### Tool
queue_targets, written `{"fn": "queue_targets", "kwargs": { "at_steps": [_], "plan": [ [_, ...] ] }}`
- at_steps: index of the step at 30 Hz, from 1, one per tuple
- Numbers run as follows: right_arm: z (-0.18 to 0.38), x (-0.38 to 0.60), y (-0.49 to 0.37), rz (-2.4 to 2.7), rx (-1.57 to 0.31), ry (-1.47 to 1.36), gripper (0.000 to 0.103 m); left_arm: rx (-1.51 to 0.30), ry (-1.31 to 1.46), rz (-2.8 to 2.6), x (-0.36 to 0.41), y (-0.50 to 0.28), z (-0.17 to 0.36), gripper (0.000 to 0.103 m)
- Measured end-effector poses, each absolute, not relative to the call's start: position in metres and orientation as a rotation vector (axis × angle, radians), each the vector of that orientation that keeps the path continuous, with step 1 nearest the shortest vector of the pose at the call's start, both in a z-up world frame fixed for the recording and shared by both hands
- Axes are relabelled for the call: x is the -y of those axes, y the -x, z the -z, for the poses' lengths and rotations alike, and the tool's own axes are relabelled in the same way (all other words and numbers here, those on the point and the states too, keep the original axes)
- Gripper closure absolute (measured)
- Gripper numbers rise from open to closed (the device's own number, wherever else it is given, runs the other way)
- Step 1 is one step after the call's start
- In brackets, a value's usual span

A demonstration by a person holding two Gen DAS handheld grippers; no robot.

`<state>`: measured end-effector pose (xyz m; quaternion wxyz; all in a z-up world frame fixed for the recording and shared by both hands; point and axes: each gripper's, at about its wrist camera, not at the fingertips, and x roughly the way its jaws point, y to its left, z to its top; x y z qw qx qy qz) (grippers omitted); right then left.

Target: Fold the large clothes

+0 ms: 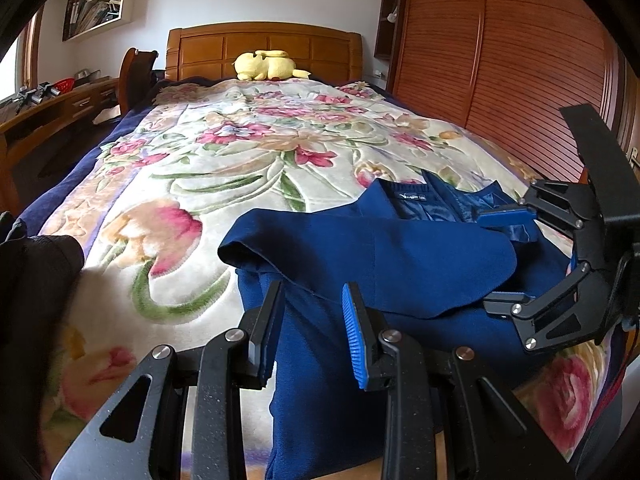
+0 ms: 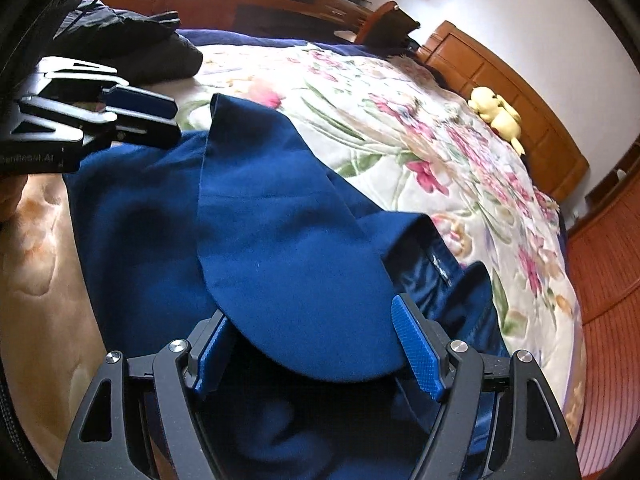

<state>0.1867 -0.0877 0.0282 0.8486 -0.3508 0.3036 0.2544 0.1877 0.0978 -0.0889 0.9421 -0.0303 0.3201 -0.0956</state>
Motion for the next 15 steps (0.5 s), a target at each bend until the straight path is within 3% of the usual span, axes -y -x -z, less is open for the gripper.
{"fn": "queue_targets", "kwargs": {
  "at_steps": [1,3,4,7,15],
  "plan": [
    [-0.028,0.087,-0.188,-0.539,-0.632,0.745,0.032,-0.653,0.063,0.194,-0.099,-0.188,0.089,0.072],
    [-0.027,0.086,-0.195,-0.542,-0.630,0.759,0.085,-0.654,0.064,0.192,-0.097,-0.189,0.089,0.072],
    [-0.026,0.087,-0.201,-0.546,-0.650,0.753,0.095,-0.654,0.065,0.191,-0.098,-0.188,0.089,0.072],
    [-0.030,0.088,-0.224,-0.547,-0.672,0.722,0.100,-0.652,0.072,0.196,-0.098,-0.188,0.089,0.072],
    [-0.063,0.087,-0.317,-0.425,-0.671,0.555,0.100,-0.657,0.072,0.198,-0.096,-0.188,0.090,0.072]
  ]
}}
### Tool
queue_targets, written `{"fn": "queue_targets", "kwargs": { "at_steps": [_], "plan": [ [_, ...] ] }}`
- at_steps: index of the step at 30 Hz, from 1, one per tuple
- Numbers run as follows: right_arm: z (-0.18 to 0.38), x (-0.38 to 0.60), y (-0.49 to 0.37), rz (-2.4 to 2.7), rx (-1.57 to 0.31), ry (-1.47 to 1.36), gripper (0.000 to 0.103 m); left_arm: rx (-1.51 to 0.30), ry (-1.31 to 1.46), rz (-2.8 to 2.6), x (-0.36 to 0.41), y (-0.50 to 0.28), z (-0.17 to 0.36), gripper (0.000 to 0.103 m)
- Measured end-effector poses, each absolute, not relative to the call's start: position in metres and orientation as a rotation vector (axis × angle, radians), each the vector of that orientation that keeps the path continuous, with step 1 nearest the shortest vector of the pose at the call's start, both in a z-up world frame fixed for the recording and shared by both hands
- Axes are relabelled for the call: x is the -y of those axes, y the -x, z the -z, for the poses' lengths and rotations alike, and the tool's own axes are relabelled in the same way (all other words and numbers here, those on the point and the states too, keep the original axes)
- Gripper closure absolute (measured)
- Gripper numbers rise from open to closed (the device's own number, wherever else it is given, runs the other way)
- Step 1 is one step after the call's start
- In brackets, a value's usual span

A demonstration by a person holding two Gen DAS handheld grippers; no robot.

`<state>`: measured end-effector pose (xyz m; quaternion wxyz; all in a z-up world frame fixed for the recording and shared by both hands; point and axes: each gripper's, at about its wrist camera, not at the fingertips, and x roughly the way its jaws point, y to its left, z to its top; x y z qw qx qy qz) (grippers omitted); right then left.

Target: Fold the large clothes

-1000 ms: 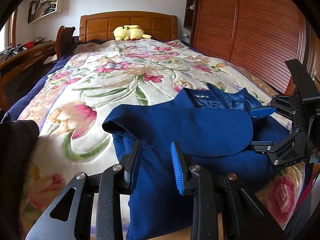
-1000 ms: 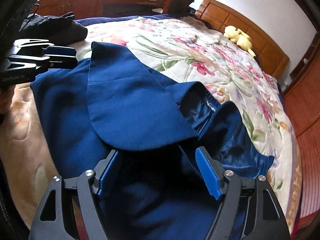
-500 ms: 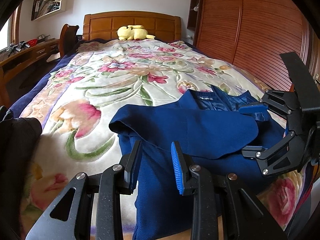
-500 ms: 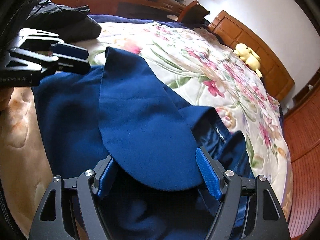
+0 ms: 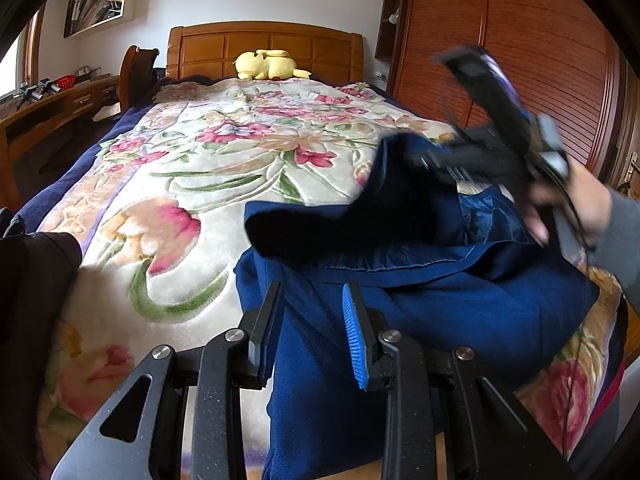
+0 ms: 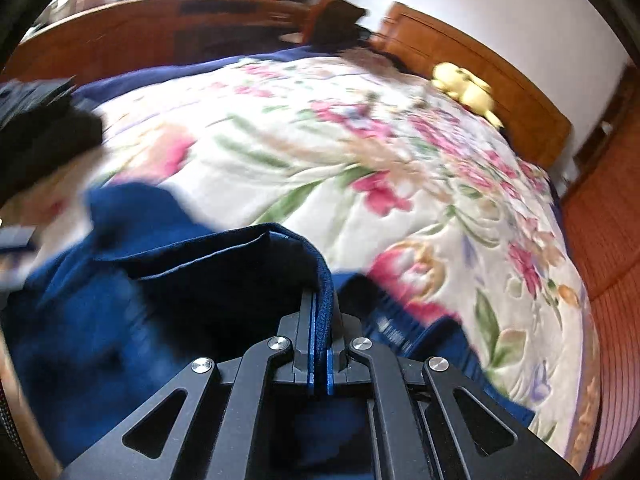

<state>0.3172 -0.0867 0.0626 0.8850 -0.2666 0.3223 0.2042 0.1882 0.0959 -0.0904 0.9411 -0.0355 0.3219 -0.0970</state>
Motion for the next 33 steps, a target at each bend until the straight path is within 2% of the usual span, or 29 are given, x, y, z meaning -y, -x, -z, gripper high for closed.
{"fn": "queue_targets", "kwargs": {
  "at_steps": [4,7,8,9,24,28,32,33],
  "plan": [
    [-0.068,0.087,-0.365,-0.286,-0.699,0.492,0.099,-0.661,0.068,0.203,-0.095,-0.189,0.091,0.072],
    [-0.068,0.094,-0.388,-0.178,-0.732,0.432,0.074,-0.664,0.065,0.209,-0.094,-0.189,0.091,0.072],
    [-0.070,0.094,-0.389,-0.167,-0.724,0.418,0.062,-0.664,0.064,0.210,-0.094,-0.188,0.091,0.072],
    [-0.072,0.096,-0.387,-0.173,-0.713,0.401,0.056,-0.663,0.062,0.211,-0.093,-0.188,0.091,0.072],
    [-0.035,0.103,-0.244,-0.569,-0.806,0.478,0.055,-0.664,0.055,0.214,-0.093,-0.188,0.092,0.072],
    [-0.029,0.109,-0.240,-0.571,-0.865,0.541,0.055,-0.666,0.050,0.218,-0.090,-0.188,0.092,0.072],
    [-0.018,0.117,-0.271,-0.541,-0.959,0.550,0.056,-0.667,0.046,0.220,-0.089,-0.188,0.092,0.072],
    [-0.017,0.119,-0.277,-0.531,-0.962,0.553,0.060,-0.667,0.047,0.221,-0.089,-0.187,0.092,0.072]
  ]
}}
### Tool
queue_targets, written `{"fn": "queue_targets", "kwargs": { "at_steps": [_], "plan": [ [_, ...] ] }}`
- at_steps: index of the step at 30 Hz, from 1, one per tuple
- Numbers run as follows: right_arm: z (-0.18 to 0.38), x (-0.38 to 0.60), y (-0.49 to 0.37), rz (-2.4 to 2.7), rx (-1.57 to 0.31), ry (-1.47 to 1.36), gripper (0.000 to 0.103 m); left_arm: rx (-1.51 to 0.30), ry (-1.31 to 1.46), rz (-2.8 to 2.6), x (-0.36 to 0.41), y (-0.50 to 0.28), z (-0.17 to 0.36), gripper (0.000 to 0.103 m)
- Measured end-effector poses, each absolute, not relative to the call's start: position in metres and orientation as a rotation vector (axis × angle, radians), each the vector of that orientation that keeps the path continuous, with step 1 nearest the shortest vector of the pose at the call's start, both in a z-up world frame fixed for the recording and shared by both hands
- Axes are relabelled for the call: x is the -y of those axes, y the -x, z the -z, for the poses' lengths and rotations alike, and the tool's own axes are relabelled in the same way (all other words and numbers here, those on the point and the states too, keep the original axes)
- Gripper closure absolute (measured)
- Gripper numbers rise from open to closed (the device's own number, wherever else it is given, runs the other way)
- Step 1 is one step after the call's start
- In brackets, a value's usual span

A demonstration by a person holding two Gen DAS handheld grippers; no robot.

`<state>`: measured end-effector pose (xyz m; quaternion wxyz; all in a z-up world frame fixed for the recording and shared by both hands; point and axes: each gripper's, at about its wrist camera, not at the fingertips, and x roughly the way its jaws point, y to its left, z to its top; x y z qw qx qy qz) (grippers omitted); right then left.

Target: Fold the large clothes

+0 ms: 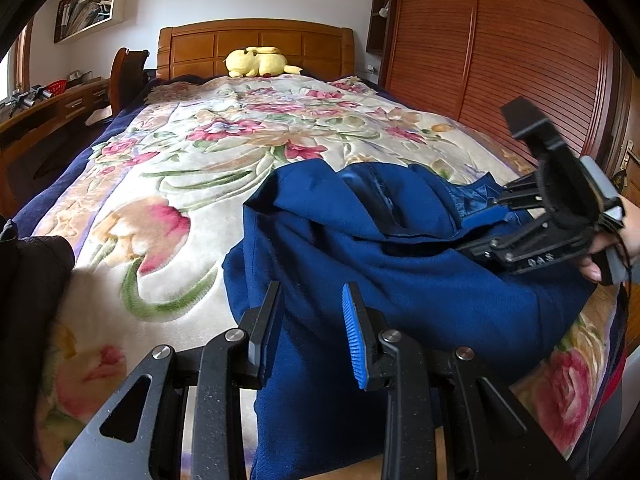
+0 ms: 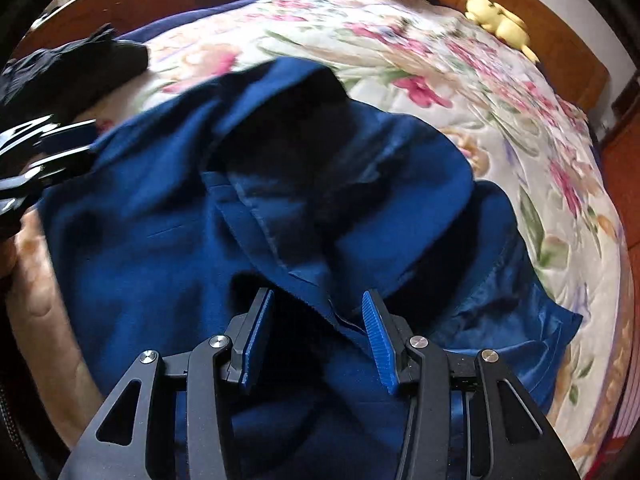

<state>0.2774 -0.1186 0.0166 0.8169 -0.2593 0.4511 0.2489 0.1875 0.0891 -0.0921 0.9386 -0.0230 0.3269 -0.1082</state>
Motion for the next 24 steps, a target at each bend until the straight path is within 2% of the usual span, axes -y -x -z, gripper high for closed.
{"fn": "queue_targets", "kwargs": {
  "at_steps": [1,3,12,18,19,22,23,24],
  "plan": [
    [-0.016,0.118,-0.284,-0.531,-0.969,0.558,0.067,-0.668,0.048,0.222,-0.089,-0.188,0.092,0.072],
    [-0.014,0.113,-0.292,-0.524,-0.965,0.581,0.098,-0.670,0.052,0.223,-0.090,-0.188,0.092,0.072],
    [-0.040,0.087,-0.347,-0.381,-0.713,0.656,0.102,-0.672,0.044,0.226,-0.085,-0.189,0.093,0.072],
    [-0.026,0.060,-0.399,-0.344,-0.741,0.625,0.101,-0.677,0.043,0.228,-0.084,-0.189,0.094,0.072],
    [-0.018,0.056,-0.407,-0.319,-0.774,0.630,0.100,-0.679,0.044,0.229,-0.084,-0.190,0.095,0.072],
    [-0.011,0.056,-0.423,-0.231,-0.798,0.606,0.077,-0.683,0.047,0.231,-0.085,-0.191,0.095,0.072],
    [-0.015,0.058,-0.426,-0.218,-0.792,0.569,0.063,-0.684,0.049,0.231,-0.085,-0.191,0.096,0.072],
    [-0.019,0.061,-0.428,-0.212,-0.785,0.526,0.053,-0.685,0.050,0.232,-0.085,-0.191,0.096,0.072]
  ]
}}
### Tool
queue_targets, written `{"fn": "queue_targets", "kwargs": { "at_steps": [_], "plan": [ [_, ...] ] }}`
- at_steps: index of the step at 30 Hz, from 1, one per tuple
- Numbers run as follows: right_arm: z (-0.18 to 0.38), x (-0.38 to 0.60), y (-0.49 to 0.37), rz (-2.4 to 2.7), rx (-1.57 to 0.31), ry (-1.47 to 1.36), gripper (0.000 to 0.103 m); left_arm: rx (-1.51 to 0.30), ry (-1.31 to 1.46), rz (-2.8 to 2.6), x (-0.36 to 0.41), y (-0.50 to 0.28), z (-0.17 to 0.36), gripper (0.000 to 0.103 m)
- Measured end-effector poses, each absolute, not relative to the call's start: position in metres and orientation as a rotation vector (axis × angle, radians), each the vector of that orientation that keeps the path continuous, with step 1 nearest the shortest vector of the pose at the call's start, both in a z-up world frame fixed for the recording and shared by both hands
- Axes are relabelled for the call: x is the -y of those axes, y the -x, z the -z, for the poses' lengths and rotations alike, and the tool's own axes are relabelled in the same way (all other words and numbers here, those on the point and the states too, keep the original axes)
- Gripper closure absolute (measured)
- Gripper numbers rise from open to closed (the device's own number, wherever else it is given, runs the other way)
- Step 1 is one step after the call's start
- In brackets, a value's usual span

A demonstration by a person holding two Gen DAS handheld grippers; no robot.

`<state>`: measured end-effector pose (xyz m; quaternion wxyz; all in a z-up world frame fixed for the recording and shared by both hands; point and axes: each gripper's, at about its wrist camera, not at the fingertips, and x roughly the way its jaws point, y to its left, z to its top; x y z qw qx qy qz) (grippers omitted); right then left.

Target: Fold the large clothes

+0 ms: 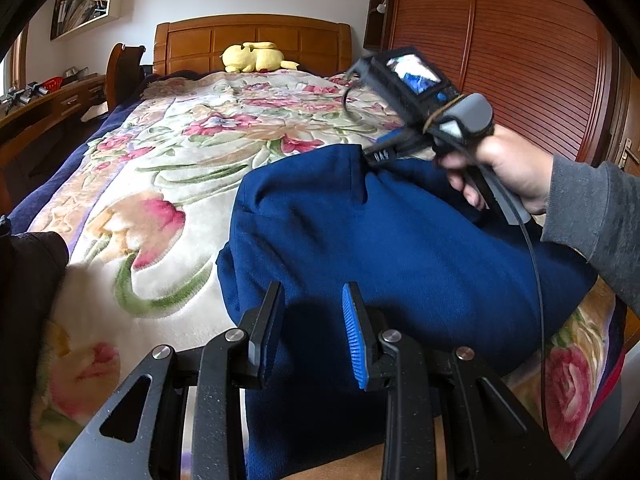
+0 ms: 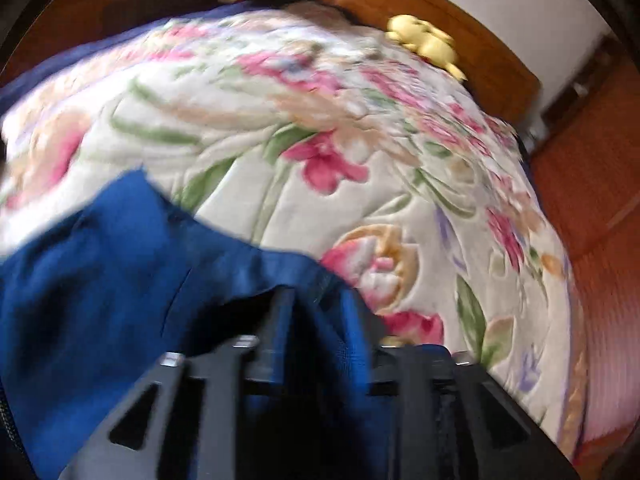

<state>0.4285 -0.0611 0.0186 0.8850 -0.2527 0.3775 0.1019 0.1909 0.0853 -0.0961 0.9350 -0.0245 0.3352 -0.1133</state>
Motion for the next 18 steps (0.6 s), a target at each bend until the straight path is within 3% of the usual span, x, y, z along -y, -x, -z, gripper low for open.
{"fn": "queue_targets", "kwargs": {
  "at_steps": [9,18],
  "plan": [
    [-0.058,0.089,-0.383,-0.251,-0.654,0.451,0.049,-0.662,0.056,0.265,-0.083,-0.187,0.091,0.072],
    [-0.048,0.211,-0.348,-0.146,-0.730,0.449,0.048,-0.674,0.008,0.311,-0.060,-0.186,0.093,0.072]
  ]
}}
